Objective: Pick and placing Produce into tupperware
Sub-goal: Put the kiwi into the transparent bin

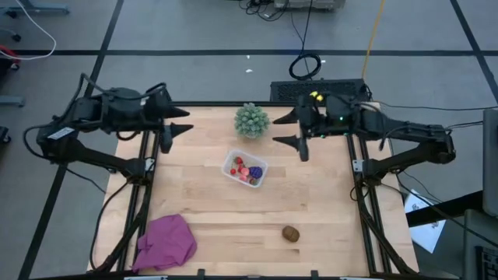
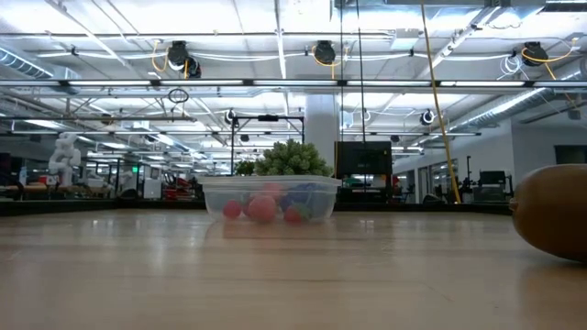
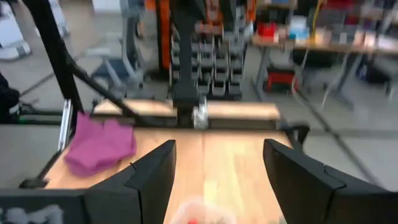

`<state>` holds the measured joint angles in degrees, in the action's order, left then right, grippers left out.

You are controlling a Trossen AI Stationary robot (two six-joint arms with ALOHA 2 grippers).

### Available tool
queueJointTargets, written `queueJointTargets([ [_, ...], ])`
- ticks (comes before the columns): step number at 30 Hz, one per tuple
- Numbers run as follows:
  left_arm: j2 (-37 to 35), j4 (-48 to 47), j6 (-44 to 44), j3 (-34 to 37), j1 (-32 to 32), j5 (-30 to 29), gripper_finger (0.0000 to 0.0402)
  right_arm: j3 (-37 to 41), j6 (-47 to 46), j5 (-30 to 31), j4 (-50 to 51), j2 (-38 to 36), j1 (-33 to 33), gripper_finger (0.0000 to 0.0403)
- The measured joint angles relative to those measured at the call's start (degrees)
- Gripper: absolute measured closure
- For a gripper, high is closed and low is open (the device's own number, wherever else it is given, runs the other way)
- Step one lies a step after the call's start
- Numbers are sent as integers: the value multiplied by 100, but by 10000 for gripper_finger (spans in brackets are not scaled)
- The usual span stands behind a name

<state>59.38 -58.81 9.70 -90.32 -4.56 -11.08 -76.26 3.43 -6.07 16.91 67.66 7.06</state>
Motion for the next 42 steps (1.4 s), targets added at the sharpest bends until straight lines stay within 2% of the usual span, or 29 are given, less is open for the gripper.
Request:
queueJointTargets([
  [5, -8, -190, -54, 2, 99, -4, 187, 605, 793, -14, -1878, 0, -246, 172],
  [9, 79, -255, -221, 2, 97, -21, 190, 684, 1820, -17, -2909, 0, -692, 172],
  [12, 117, -367, -299, 6, 97, -111, 188, 529, 2535, -17, -2850, -7, -1120, 172],
  [16, 148, -531, -363, 7, 97, -148, 188, 222, 2957, 44, -2045, -2, -1696, 172],
  [19, 150, -553, -393, 7, 97, -148, 188, -163, 2950, 530, -1380, 63, -2084, 172],
  [23, 149, -562, -399, 7, 90, -154, 188, -1106, 2298, 1295, 39, 293, -2500, 172],
  [27, 148, -562, -352, 7, 90, -155, 188, -2273, 1130, 1362, 1650, 709, -2697, 172],
  [31, 148, -550, -272, 7, 90, -155, 188, -3054, -30, 1356, 2861, 1167, -2838, 172],
  [35, 148, -544, -147, 7, 90, -155, 188, -3435, -1188, 1322, 3750, 1575, -2983, 172],
  [39, 148, -542, -75, 7, 90, -155, 188, -3457, -2307, 802, 4327, 1837, -3064, 172],
  [42, 148, -537, -79, 7, 90, -155, 188, -3455, -3059, 729, 4670, 2043, -3181, 172],
])
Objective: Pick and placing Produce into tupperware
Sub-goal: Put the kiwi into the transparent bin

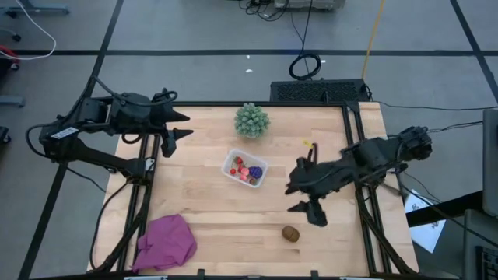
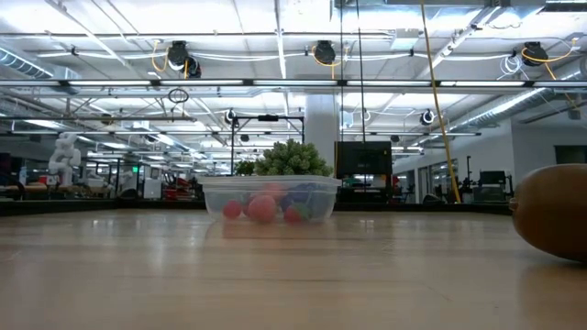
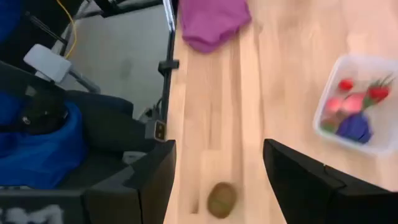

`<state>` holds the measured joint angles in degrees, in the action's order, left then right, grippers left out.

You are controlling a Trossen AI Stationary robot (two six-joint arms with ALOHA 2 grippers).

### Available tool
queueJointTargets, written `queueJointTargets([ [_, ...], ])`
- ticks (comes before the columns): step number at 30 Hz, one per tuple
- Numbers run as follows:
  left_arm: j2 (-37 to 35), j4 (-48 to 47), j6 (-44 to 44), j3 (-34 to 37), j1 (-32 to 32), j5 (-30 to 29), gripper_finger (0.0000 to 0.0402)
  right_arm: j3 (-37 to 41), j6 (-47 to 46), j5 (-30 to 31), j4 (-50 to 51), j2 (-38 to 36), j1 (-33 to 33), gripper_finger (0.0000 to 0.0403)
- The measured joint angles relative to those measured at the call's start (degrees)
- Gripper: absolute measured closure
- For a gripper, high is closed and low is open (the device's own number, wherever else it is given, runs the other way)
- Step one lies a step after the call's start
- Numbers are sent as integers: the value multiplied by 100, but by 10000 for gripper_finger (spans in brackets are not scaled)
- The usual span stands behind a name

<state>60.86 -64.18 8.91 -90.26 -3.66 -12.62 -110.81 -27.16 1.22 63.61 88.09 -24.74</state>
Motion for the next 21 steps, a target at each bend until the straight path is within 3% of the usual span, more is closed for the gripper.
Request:
queueJointTargets([
  [10, 0, 15, -11, 0, 0, 0, 188, 638, -1178, -157, 8, 659, -383, 172],
  [21, 0, 15, -11, 0, 0, 0, 188, 2284, -2016, -156, -521, 776, -425, 172],
])
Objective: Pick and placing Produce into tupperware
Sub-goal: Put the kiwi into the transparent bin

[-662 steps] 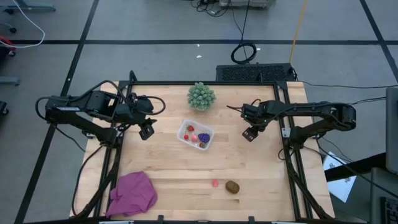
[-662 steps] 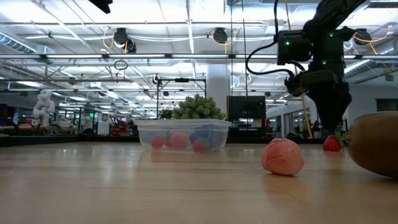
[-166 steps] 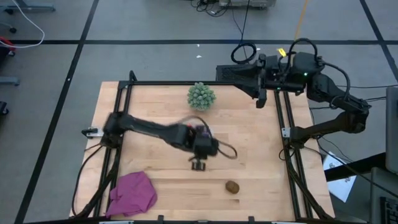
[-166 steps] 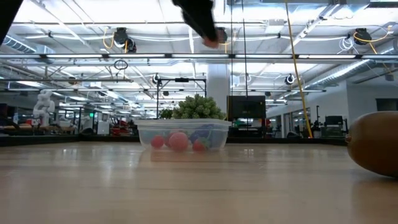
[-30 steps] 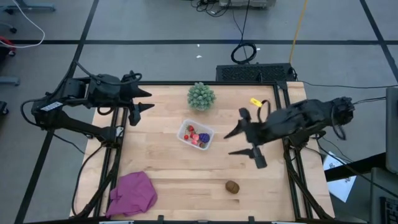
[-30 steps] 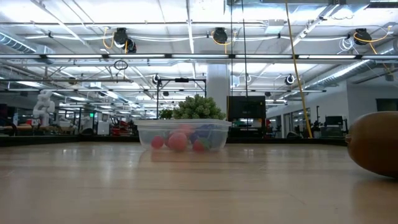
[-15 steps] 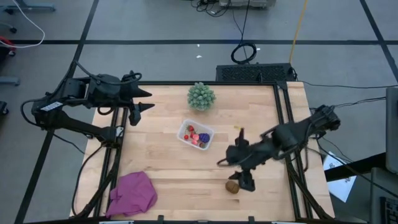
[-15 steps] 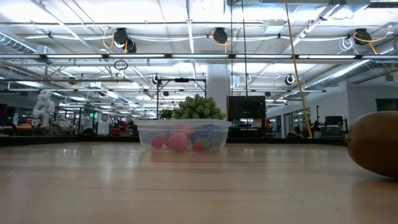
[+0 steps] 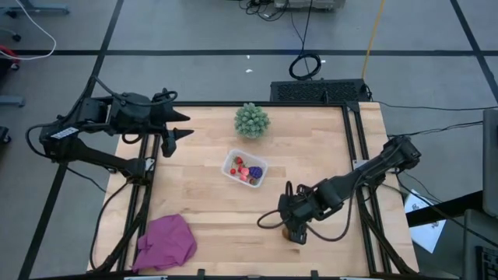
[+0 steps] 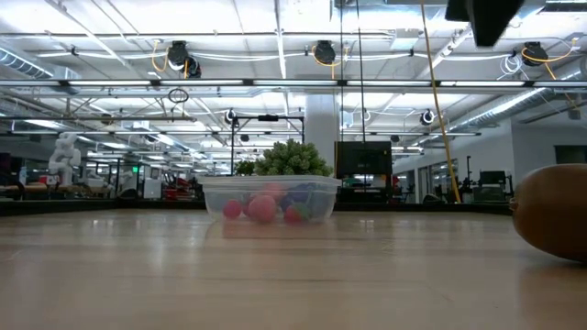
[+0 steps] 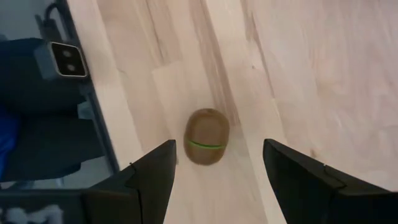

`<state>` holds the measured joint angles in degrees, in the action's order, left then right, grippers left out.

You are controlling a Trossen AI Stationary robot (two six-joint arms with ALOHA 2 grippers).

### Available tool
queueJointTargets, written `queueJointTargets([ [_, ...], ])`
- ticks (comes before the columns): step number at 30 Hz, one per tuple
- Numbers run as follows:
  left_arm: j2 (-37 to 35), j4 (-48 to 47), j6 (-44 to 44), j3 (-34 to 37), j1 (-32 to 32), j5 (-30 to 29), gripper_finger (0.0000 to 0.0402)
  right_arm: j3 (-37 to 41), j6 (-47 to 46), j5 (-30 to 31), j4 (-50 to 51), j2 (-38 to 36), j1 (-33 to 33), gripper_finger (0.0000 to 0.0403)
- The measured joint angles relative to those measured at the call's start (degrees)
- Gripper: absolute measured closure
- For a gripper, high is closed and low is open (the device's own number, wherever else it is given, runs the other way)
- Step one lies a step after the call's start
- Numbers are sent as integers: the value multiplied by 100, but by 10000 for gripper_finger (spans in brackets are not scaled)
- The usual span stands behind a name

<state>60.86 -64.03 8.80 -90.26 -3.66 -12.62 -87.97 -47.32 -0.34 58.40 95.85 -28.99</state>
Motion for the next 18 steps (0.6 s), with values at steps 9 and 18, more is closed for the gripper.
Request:
queueJointTargets([
  [9, 0, -2, 0, 0, 0, 0, 188, 1142, -444, -97, -1245, -2, 29, 172],
  [18, 0, -2, 0, 0, 0, 0, 188, 1732, -746, -437, -1743, -2, 140, 172],
])
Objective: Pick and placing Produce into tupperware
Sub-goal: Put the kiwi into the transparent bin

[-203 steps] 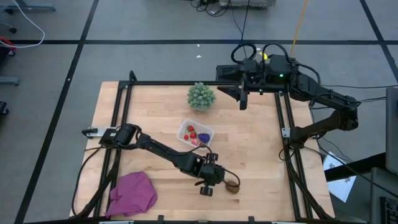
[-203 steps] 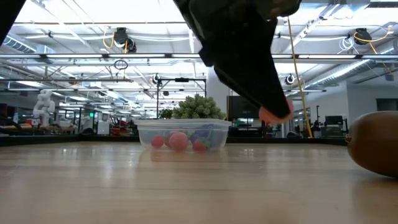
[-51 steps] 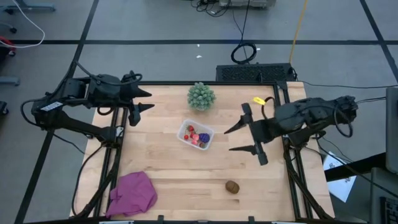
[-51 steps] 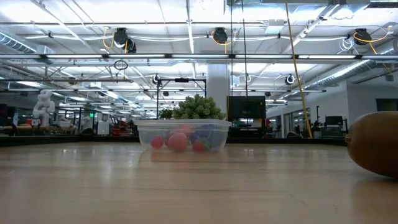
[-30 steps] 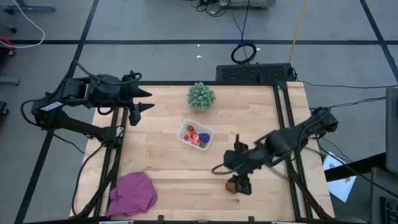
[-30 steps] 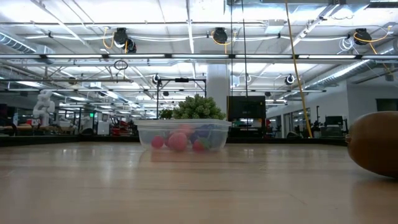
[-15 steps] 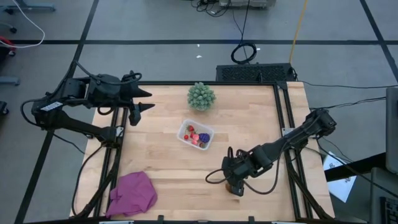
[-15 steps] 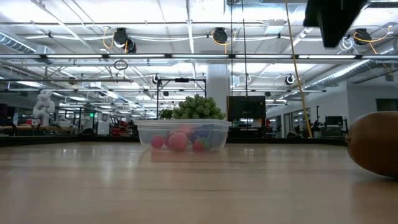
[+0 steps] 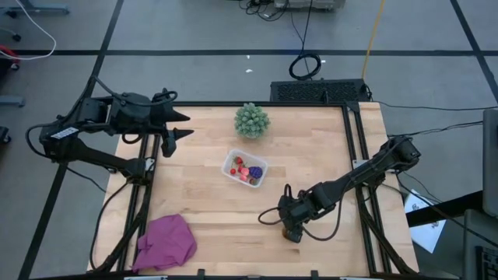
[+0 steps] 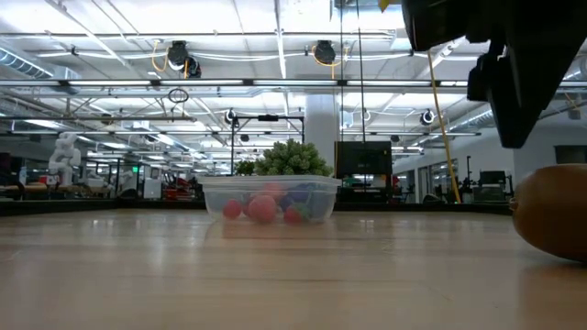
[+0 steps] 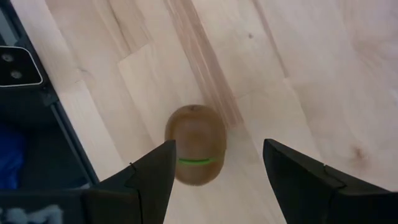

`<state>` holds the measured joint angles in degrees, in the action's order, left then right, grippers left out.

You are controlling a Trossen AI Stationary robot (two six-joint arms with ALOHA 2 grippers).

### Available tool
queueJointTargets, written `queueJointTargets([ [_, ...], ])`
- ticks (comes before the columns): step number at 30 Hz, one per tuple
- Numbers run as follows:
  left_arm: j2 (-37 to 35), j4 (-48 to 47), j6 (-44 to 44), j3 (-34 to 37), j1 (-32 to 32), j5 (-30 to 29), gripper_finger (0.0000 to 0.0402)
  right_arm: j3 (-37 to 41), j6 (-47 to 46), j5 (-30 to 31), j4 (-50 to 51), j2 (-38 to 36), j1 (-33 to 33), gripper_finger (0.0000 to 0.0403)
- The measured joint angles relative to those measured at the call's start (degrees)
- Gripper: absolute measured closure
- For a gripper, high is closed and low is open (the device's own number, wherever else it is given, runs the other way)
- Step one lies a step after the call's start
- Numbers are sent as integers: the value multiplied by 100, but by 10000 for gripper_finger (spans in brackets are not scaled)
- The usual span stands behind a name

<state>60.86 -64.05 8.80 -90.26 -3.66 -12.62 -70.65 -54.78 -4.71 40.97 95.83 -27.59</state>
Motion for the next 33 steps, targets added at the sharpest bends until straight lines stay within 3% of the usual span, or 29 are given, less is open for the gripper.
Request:
queueJointTargets([
  [11, 0, 0, -72, 0, 0, 0, 188, 585, -182, -164, -1039, -2, 20, 172],
  [33, 0, 0, -81, 0, 0, 2, 188, 666, -759, -311, -1078, -3, -201, 172],
])
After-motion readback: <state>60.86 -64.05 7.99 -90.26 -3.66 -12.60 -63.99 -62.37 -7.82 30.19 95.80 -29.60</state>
